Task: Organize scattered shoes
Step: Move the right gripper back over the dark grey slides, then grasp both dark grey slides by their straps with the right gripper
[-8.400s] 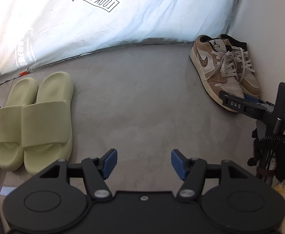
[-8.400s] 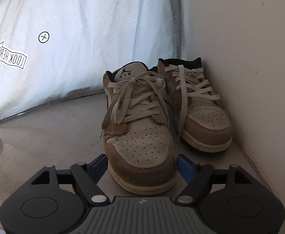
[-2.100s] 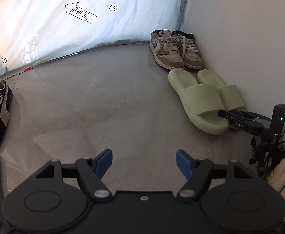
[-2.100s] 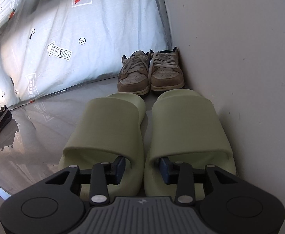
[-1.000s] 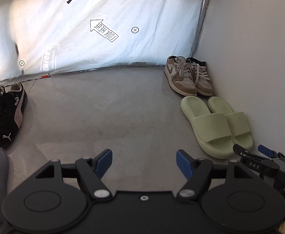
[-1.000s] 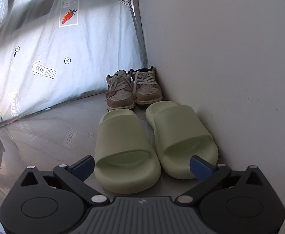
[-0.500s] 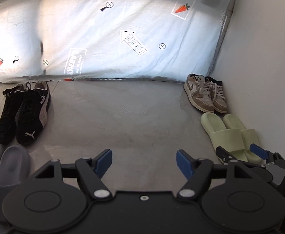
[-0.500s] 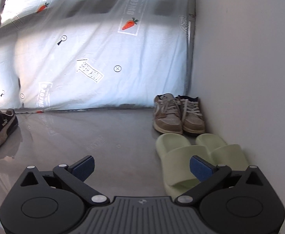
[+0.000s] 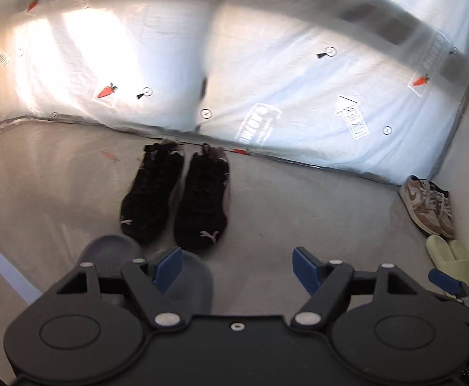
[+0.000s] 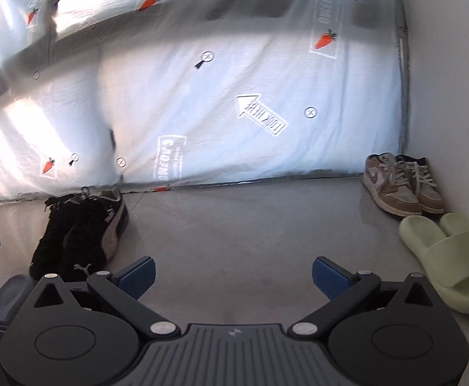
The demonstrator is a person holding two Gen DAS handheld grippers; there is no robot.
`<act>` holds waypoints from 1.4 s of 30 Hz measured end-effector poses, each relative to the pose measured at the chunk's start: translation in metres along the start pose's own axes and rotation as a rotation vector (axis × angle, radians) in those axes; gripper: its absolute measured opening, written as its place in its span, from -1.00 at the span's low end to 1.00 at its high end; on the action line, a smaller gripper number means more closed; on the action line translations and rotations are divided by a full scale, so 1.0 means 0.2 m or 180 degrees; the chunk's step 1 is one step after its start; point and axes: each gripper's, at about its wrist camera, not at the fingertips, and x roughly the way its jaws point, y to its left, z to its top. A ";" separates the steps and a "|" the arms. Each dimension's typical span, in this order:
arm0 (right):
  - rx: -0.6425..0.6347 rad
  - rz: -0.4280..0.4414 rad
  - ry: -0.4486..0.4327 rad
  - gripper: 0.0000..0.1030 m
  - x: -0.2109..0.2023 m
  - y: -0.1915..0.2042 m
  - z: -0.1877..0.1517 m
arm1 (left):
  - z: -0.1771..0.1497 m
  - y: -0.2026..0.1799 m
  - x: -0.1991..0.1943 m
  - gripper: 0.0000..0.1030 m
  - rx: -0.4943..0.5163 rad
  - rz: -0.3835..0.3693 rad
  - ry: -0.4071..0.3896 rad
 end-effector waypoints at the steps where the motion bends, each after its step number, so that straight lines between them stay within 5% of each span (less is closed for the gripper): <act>1: 0.0006 0.0058 0.0026 0.99 0.01 0.08 -0.01 | 0.01 0.07 -0.01 0.48 -0.0008 0.0044 -0.0007; 8: -0.0201 0.0529 0.0402 0.99 0.06 0.65 -0.12 | 0.05 0.51 -0.01 0.49 -0.0032 0.0294 0.0099; 14: -0.1012 0.0604 0.0650 0.99 -0.03 0.97 -0.33 | -0.02 0.73 0.01 0.49 -0.0034 0.0344 0.0291; 20: -0.0970 0.0590 0.0921 0.99 -0.07 1.05 -0.40 | -0.10 0.81 -0.02 0.49 -0.0164 0.0304 0.0465; 30: -0.1071 0.1262 0.0976 0.98 -0.27 1.20 -0.51 | -0.24 0.88 -0.25 0.49 -0.0314 0.0640 0.0418; 33: -0.0912 0.1324 0.1086 0.99 -0.28 1.22 -0.56 | -0.28 0.91 -0.32 0.49 -0.0371 0.0573 0.0440; 42: -0.0493 0.0842 0.0877 0.72 -0.19 1.33 -0.65 | -0.18 1.01 -0.29 0.49 -0.0045 0.0273 0.0273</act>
